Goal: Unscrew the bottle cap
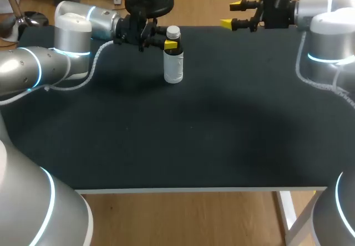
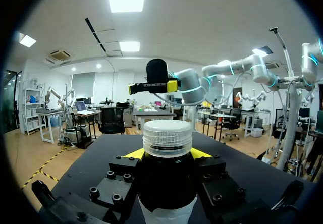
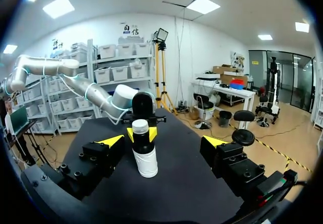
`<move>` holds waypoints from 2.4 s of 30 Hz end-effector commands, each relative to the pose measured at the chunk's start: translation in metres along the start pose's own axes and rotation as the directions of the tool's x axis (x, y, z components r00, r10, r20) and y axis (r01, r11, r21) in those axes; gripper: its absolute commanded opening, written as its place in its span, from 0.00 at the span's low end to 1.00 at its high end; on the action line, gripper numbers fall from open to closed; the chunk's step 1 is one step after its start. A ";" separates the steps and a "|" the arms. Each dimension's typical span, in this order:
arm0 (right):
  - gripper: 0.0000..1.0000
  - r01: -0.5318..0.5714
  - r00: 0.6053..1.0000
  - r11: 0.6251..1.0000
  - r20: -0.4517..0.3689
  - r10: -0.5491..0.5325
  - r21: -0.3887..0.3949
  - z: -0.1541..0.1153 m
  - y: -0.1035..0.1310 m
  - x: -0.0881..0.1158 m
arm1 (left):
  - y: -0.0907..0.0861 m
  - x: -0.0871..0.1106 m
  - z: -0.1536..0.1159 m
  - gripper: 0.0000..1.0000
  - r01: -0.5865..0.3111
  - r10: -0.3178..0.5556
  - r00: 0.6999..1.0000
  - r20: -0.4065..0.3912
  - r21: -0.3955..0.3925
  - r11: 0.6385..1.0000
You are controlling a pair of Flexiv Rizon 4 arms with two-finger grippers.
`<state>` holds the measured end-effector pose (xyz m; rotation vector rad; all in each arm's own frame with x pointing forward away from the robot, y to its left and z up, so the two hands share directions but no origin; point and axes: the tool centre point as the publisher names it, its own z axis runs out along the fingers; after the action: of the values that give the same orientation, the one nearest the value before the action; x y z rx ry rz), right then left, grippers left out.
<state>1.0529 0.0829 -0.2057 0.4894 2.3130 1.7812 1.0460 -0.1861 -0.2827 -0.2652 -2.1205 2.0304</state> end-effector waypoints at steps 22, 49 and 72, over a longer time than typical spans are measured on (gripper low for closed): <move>1.00 0.028 0.999 0.997 0.035 -0.026 -0.072 0.091 -0.006 0.029 | 0.001 -0.004 0.000 0.00 0.001 -0.001 1.000 -0.008 0.002 1.000; 1.00 0.047 0.979 0.991 0.204 -0.020 -0.129 0.120 0.005 0.055 | 0.001 -0.004 0.000 0.00 0.001 -0.001 1.000 -0.008 0.002 1.000; 1.00 -0.011 0.968 0.996 0.248 0.032 -0.088 0.146 0.005 0.067 | 0.001 -0.004 0.000 0.00 0.001 -0.001 1.000 -0.008 0.002 1.000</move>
<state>1.0406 0.2338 -0.2341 0.6636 2.0848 1.7250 1.0460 -0.1861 -0.2827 -0.2653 -2.1206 2.0303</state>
